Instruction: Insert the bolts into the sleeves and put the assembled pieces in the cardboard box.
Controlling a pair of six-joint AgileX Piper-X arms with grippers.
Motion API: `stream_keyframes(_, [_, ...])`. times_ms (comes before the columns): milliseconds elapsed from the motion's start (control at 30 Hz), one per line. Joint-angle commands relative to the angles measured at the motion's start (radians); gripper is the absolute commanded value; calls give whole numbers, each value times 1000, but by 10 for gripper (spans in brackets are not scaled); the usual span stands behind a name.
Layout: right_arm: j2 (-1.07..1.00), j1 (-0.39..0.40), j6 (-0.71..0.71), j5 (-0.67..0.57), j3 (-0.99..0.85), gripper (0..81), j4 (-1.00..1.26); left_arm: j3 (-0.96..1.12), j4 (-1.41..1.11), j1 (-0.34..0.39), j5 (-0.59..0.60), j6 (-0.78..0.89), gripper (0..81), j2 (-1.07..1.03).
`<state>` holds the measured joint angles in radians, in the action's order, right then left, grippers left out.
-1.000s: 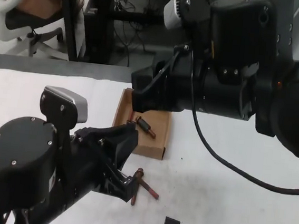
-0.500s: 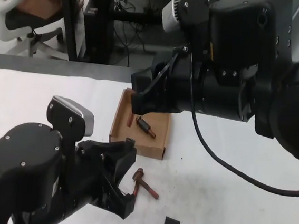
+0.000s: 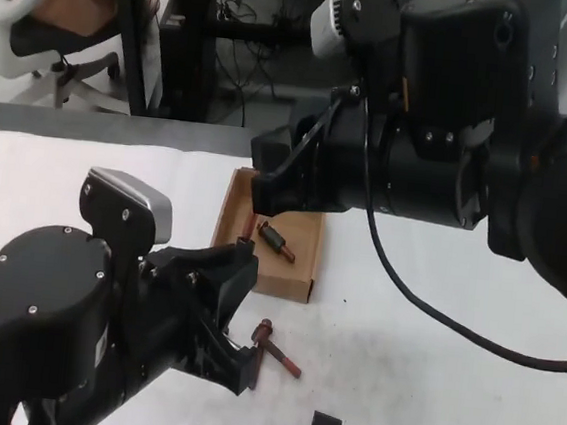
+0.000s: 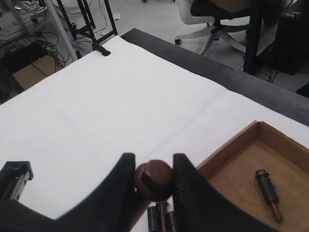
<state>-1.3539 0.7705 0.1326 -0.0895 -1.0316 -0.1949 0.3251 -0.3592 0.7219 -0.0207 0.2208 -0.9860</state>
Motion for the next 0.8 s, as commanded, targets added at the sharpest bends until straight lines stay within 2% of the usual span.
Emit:
stream_keyframes(0, [10,4,-6,-24,-3,6,-24,4,-38,-2,-8,-6,18,-1])
stream_keyframes(700, [15,51,-5,-70,-3,6,-107,4,-43,-2,-16,-47,18,-1])
stream_keyframes(767, [15,51,-8,-110,-3,0,-107,4,-43,-2,-16,-47,18,-1])
